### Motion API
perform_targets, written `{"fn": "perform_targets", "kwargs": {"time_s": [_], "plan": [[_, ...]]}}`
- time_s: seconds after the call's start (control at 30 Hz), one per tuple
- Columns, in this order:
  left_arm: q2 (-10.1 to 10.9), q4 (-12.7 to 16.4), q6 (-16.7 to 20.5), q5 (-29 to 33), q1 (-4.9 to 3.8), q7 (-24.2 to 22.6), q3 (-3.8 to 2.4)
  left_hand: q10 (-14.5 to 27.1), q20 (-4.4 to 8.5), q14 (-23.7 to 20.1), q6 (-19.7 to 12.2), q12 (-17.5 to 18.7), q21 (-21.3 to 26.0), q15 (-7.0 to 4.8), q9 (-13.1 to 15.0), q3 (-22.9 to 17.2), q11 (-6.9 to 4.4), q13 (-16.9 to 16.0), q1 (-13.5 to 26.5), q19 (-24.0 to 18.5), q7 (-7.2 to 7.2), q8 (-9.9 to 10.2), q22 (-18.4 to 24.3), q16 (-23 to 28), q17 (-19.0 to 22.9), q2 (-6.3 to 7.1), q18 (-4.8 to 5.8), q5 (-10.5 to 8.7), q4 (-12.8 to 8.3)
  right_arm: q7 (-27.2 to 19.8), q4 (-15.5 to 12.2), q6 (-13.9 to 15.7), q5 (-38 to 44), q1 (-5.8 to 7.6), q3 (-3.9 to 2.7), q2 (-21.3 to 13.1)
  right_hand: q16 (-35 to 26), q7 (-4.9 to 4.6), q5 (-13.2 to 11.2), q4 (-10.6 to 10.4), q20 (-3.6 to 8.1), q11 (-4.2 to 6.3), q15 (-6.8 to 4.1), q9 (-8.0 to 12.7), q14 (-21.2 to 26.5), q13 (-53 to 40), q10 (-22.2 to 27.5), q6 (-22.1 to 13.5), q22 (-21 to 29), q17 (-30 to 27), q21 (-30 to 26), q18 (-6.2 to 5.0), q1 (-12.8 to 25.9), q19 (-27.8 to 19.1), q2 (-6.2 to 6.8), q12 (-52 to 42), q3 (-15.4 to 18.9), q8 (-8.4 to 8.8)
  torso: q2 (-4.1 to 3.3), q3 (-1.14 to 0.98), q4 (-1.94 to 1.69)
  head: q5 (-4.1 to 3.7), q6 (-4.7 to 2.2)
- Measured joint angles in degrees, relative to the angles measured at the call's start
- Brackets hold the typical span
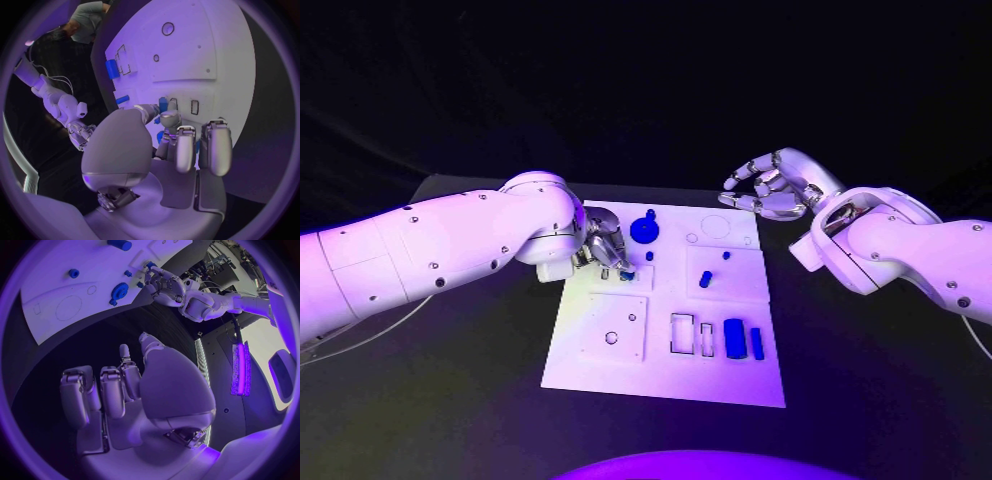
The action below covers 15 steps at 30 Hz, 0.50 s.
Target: Assemble the parts on the task board
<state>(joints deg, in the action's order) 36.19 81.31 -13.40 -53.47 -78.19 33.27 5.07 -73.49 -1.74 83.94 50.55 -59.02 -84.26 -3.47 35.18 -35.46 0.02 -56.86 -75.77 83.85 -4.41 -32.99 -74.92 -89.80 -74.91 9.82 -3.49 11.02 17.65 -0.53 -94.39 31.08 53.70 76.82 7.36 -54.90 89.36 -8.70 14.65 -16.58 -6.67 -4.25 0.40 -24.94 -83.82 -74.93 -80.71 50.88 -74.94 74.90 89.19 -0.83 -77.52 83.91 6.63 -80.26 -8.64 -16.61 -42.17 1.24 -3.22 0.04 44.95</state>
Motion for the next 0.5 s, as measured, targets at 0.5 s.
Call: {"fn": "perform_targets", "kwargs": {"time_s": [0.5], "plan": [[3.4,3.9,5.0,0.6,0.08,-0.6,-0.07,-1.8,0.0,0.0,-0.1,-1.8,-0.4,0.0,4.4,-2.7,-0.33,-2.0,3.4,0.0,-0.09,-1.6,0.0,0.0,0.0,1.88,0.0,1.37,-1.5,0.1,-0.3,0.0,0.0,0.0,0.02,-0.6,0.0,0.0,0.1,0.0,0.0,0.0,0.0,0.0,0.0,0.0,0.0,0.0,0.0,0.0,0.0,0.0,0.0,0.0,0.0,0.0,0.0,0.0,0.01,-0.04,-0.31,0.31,-0.1]]}}
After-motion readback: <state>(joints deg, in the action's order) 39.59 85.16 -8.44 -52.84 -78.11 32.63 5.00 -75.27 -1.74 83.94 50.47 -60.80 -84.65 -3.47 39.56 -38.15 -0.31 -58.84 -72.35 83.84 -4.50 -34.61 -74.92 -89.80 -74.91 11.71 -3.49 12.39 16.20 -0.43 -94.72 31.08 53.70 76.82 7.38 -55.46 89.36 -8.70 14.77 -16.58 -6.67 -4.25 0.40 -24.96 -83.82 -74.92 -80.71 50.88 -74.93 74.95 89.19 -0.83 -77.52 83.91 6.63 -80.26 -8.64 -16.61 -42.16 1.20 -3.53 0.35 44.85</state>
